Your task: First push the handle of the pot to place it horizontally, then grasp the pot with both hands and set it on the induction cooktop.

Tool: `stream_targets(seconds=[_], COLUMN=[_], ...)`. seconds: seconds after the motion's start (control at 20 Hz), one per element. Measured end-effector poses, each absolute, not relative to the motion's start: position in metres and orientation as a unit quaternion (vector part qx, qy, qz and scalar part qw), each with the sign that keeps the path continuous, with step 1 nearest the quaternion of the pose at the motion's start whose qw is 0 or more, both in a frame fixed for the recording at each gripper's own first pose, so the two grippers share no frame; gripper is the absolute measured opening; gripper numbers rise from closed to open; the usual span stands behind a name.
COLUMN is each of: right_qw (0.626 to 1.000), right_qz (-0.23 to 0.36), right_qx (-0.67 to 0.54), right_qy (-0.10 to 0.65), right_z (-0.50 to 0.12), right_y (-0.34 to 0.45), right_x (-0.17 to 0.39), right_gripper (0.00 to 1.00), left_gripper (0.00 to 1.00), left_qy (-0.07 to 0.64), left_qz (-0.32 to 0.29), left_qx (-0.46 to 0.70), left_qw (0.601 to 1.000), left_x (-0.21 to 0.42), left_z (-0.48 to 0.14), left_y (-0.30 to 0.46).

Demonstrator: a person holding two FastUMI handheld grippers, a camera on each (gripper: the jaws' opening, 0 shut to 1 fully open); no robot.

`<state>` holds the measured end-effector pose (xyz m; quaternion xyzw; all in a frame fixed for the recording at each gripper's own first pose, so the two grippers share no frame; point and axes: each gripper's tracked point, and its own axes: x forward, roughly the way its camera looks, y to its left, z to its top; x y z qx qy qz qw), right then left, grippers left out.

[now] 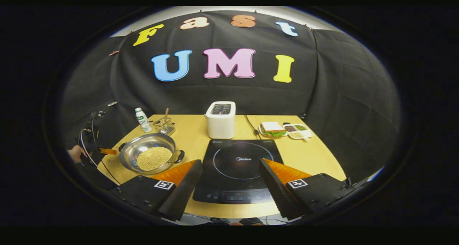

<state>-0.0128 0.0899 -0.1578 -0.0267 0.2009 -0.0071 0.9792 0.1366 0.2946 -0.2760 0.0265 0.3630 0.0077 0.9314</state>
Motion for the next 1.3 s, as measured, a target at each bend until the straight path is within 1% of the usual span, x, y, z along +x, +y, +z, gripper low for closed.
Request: stream_targets(seconds=[0.1, 0.2, 0.25, 0.35, 0.4, 0.45, 0.6, 0.9, 1.1, 1.3], right_qw=[0.977, 0.976, 0.974, 0.972, 0.971, 0.97, 0.966, 0.957, 0.948, 0.94], right_qz=[0.006, 0.024, 0.03, 0.043, 0.048, 0.053, 0.062, 0.078, 0.099, 0.107], right_qx=[-0.028, -0.025, -0.027, -0.029, -0.027, -0.025, -0.029, -0.019, -0.009, -0.011], right_qy=[0.209, 0.217, 0.221, 0.231, 0.235, 0.238, 0.249, 0.278, 0.302, 0.324], right_z=[-0.165, -0.173, -0.177, -0.186, -0.189, -0.193, -0.206, -0.246, -0.278, -0.311], right_y=[0.102, 0.118, 0.125, 0.138, 0.143, 0.149, 0.161, 0.187, 0.217, 0.229], right_x=[-0.004, 0.005, 0.01, 0.021, 0.026, 0.032, 0.054, 0.091, 0.11, 0.122], right_gripper=[0.99, 0.99, 0.99, 0.99, 0.99, 0.99, 0.99, 0.99, 0.99, 0.99], left_gripper=[0.13, 0.31, 0.52, 0.75, 0.84, 0.98, 0.97, 0.97, 0.97, 0.97], left_qy=[0.347, 0.333, 0.322, 0.301, 0.298, 0.294, 0.287, 0.255, 0.261, 0.267], left_qz=[0.009, 0.012, 0.011, 0.006, 0.004, 0.003, 0.002, -0.029, -0.034, -0.037], left_qx=[0.023, 0.029, 0.029, 0.022, 0.013, 0.0, -0.018, 0.01, -0.005, -0.031], left_qw=[0.938, 0.943, 0.946, 0.953, 0.955, 0.956, 0.958, 0.967, 0.965, 0.962], left_x=[0.134, 0.134, 0.136, 0.138, 0.14, 0.141, 0.148, 0.177, 0.198, 0.215], left_z=[-0.264, -0.255, -0.251, -0.243, -0.241, -0.241, -0.238, -0.231, -0.246, -0.266], left_y=[0.298, 0.303, 0.303, 0.3, 0.298, 0.298, 0.298, 0.289, 0.283, 0.283])
